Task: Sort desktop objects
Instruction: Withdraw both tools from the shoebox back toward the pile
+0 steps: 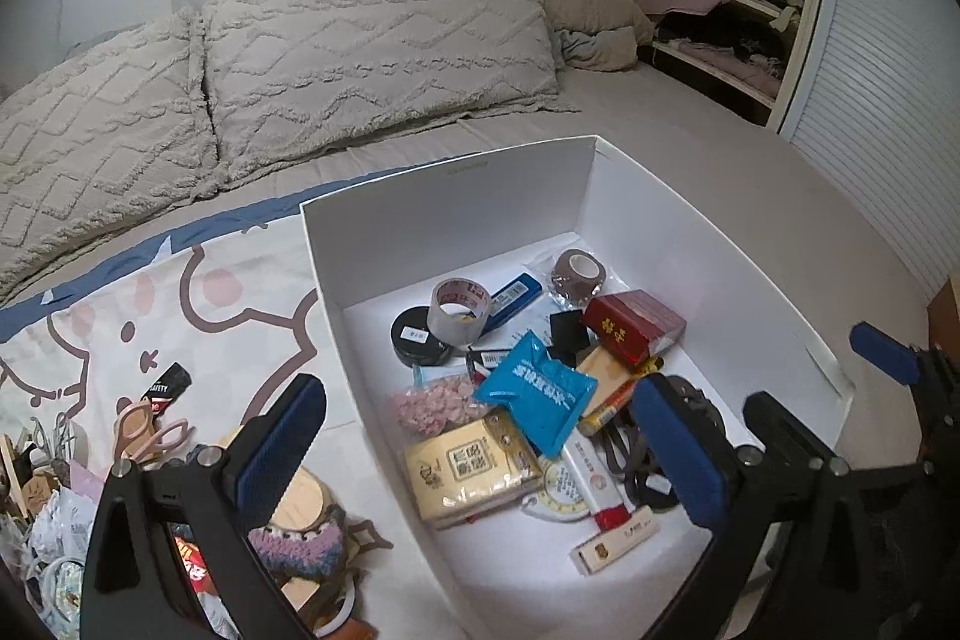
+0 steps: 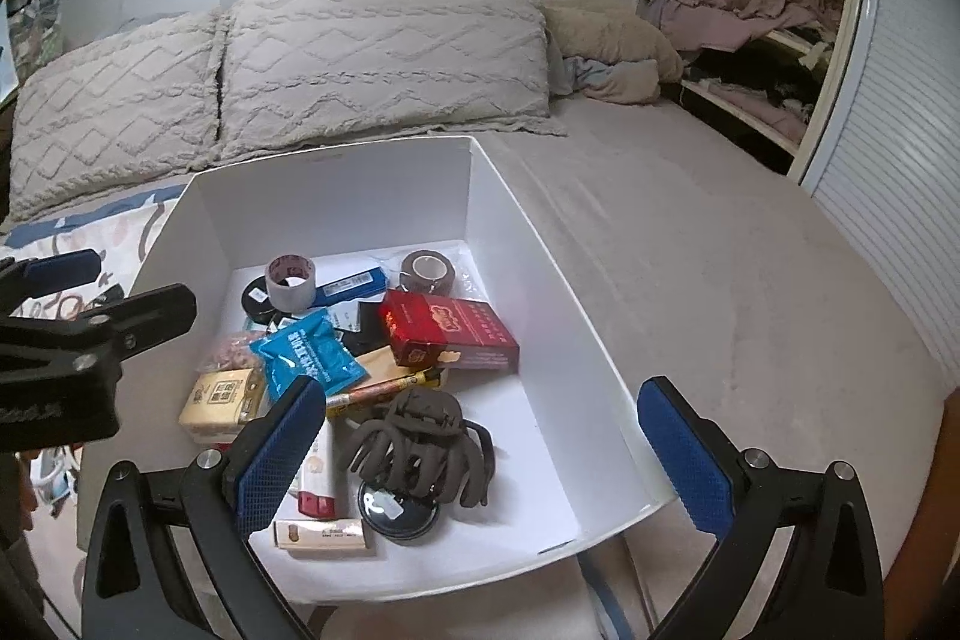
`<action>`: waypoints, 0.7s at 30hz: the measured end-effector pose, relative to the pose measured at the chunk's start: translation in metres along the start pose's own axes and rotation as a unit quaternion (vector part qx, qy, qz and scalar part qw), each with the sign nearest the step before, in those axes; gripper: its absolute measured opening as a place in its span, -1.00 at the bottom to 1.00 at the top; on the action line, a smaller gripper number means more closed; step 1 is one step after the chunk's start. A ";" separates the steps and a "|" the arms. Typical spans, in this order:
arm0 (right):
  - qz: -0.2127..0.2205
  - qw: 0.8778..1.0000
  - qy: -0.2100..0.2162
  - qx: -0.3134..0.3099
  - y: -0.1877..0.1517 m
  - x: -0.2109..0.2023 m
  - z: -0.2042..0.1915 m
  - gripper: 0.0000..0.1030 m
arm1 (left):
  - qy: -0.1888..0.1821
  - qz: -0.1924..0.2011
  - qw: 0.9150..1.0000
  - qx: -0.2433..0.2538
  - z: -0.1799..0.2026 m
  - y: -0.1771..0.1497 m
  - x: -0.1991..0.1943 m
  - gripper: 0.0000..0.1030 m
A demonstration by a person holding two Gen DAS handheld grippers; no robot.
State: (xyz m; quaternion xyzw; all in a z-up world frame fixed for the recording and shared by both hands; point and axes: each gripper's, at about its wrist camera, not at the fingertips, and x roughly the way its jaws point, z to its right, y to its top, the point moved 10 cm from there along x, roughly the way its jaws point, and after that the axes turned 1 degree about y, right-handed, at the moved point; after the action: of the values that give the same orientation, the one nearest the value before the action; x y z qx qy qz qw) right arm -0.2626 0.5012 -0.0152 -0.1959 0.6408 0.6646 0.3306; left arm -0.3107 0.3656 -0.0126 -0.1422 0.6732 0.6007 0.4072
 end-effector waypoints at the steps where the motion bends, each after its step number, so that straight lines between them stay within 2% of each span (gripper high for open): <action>1: -0.001 1.000 0.000 0.000 -0.001 -0.001 -0.001 1.00 | 0.002 0.003 1.000 0.001 -0.002 -0.002 -0.003 1.00; 21: 0.034 0.999 0.012 0.024 0.000 -0.027 -0.011 1.00 | 0.030 0.055 0.998 -0.009 -0.048 -0.017 -0.050 1.00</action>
State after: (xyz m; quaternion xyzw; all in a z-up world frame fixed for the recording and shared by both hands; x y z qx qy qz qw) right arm -0.2457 0.4856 0.0023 -0.1740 0.6668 0.6578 0.3041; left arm -0.2858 0.3018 0.0089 -0.1265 0.6862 0.6241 0.3516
